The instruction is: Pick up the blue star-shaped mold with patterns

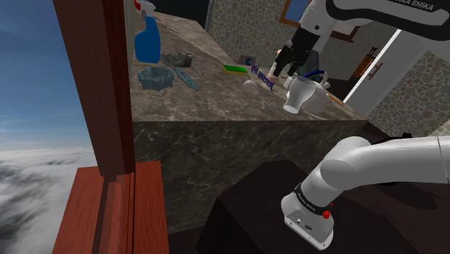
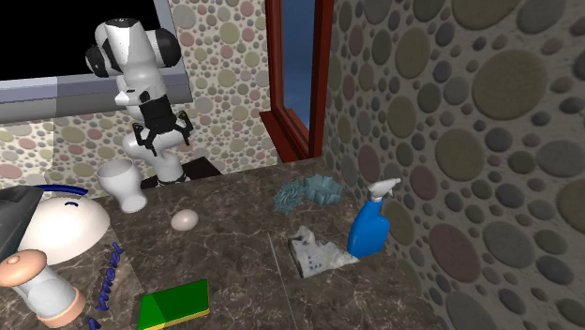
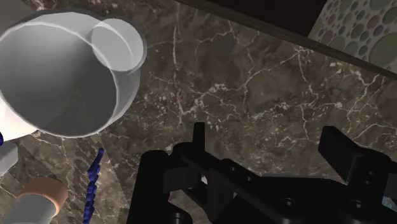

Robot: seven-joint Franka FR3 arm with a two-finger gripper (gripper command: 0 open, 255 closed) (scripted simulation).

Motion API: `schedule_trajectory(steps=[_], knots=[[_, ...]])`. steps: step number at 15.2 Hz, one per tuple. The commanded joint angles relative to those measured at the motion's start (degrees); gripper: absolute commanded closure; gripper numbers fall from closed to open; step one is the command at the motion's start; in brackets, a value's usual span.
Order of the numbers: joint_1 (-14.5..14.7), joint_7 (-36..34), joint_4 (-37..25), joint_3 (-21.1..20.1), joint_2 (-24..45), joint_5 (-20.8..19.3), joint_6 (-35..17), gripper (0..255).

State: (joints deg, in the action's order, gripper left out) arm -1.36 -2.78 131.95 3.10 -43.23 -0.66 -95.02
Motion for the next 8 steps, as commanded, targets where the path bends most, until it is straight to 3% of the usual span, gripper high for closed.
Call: schedule_trajectory(steps=[1,8], knots=[[0.0,0.0,0.0,0.0,0.0,0.0,0.0,0],[2.96,-1.1,-6.23,-3.55,12.56,1.65,-7.03,0]])
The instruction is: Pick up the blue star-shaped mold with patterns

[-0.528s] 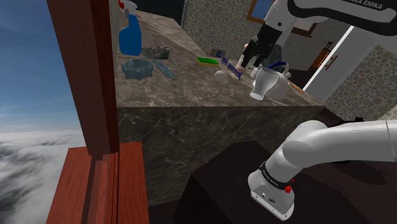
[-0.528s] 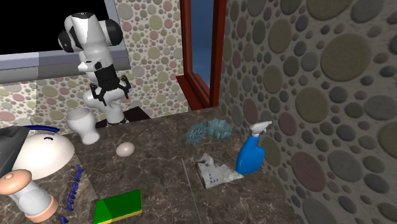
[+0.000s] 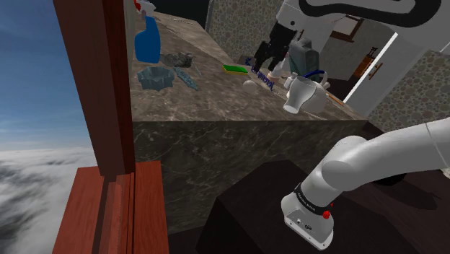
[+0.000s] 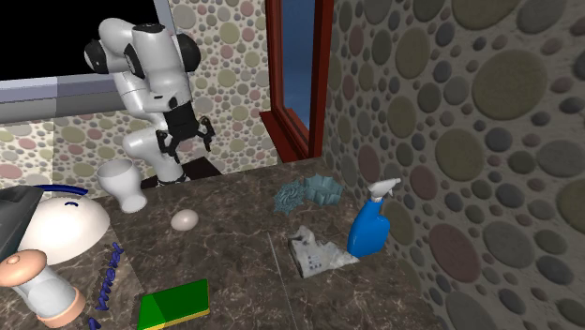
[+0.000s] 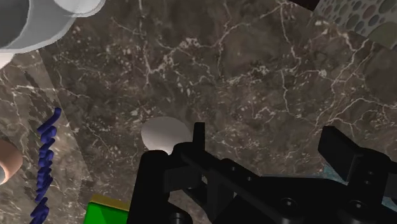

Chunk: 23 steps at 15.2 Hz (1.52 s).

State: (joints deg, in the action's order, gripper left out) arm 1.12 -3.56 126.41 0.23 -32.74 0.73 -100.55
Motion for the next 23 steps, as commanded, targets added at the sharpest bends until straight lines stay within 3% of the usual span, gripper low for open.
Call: schedule_trajectory(steps=[1,13,23], knots=[[0.84,-0.49,-1.82,-1.19,3.92,0.39,-2.3,0],[4.64,-2.81,-20.08,-7.07,26.67,-0.83,-7.91,0],[9.23,-5.12,-43.67,-10.75,47.77,-5.76,-5.81,0]])
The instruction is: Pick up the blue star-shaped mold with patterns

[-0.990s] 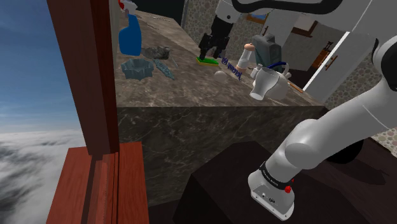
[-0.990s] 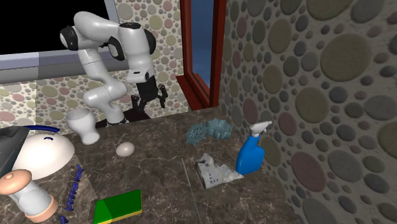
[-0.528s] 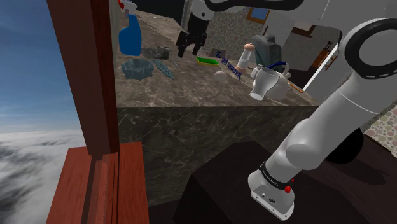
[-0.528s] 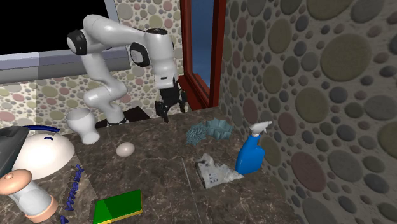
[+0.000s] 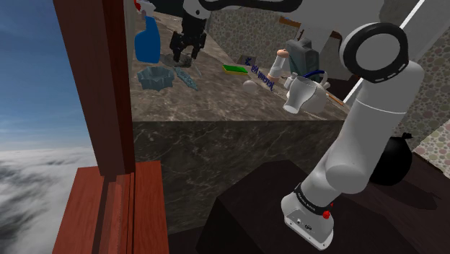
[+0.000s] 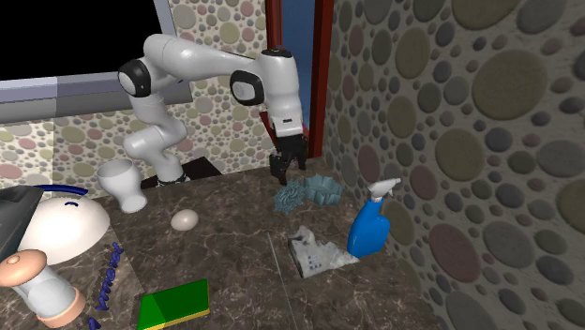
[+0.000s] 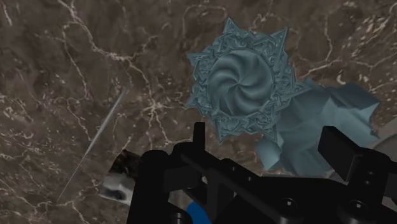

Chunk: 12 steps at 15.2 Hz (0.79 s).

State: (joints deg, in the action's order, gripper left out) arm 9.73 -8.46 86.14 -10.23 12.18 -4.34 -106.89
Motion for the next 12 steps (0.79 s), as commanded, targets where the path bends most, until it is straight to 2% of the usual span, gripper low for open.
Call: schedule_trajectory(steps=[1,4,5,12], knots=[[1.29,-0.37,-6.45,-0.53,5.22,-1.32,1.2,0],[3.63,-0.6,-16.97,-1.02,12.96,-3.24,3.95,0],[3.97,-0.58,-18.39,-1.02,13.95,-3.45,4.37,0],[3.5,-0.97,-11.1,-0.93,13.03,-3.41,-1.98,0]])
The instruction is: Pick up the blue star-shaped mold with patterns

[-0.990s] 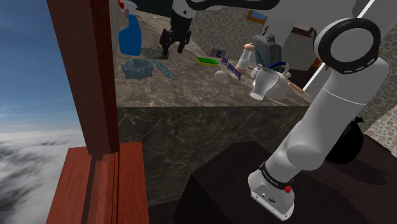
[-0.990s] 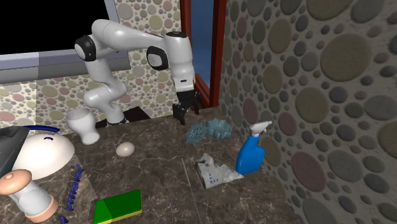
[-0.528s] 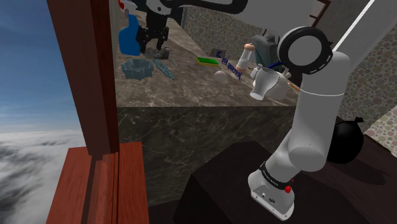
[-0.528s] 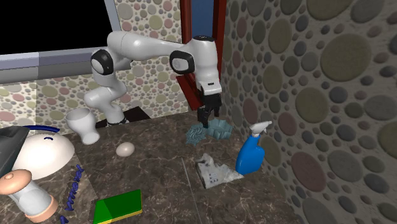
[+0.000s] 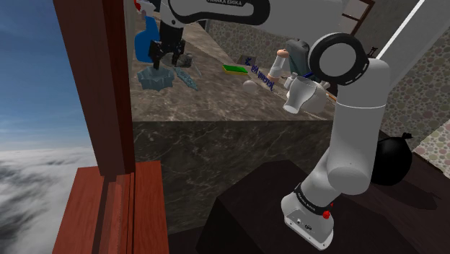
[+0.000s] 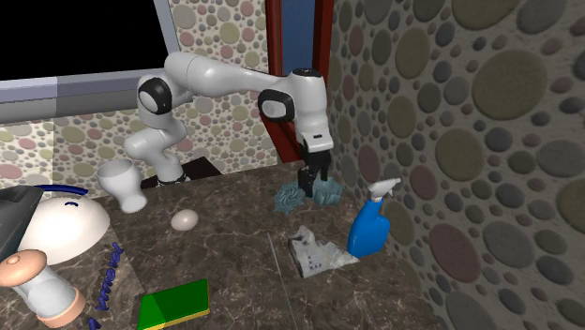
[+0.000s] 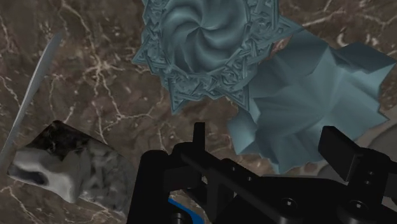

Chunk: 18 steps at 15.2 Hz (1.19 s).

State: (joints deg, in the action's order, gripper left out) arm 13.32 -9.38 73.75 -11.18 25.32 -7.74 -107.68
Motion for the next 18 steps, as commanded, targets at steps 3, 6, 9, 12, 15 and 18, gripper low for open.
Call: schedule_trajectory(steps=[3,6,9,12,15,18], knots=[[-0.07,-0.08,1.29,0.01,-0.11,-0.01,-1.2,255],[-0.05,-0.11,1.28,0.01,-0.07,-0.03,-1.23,255],[-0.05,-0.11,1.26,0.01,-0.07,-0.02,-1.2,255],[-0.09,-0.05,1.29,0.02,-0.11,-0.01,-1.2,255],[0.07,0.1,-1.37,-0.01,0.11,0.02,1.23,255],[0.28,0.26,-4.32,-0.03,0.51,0.0,3.77,255]])
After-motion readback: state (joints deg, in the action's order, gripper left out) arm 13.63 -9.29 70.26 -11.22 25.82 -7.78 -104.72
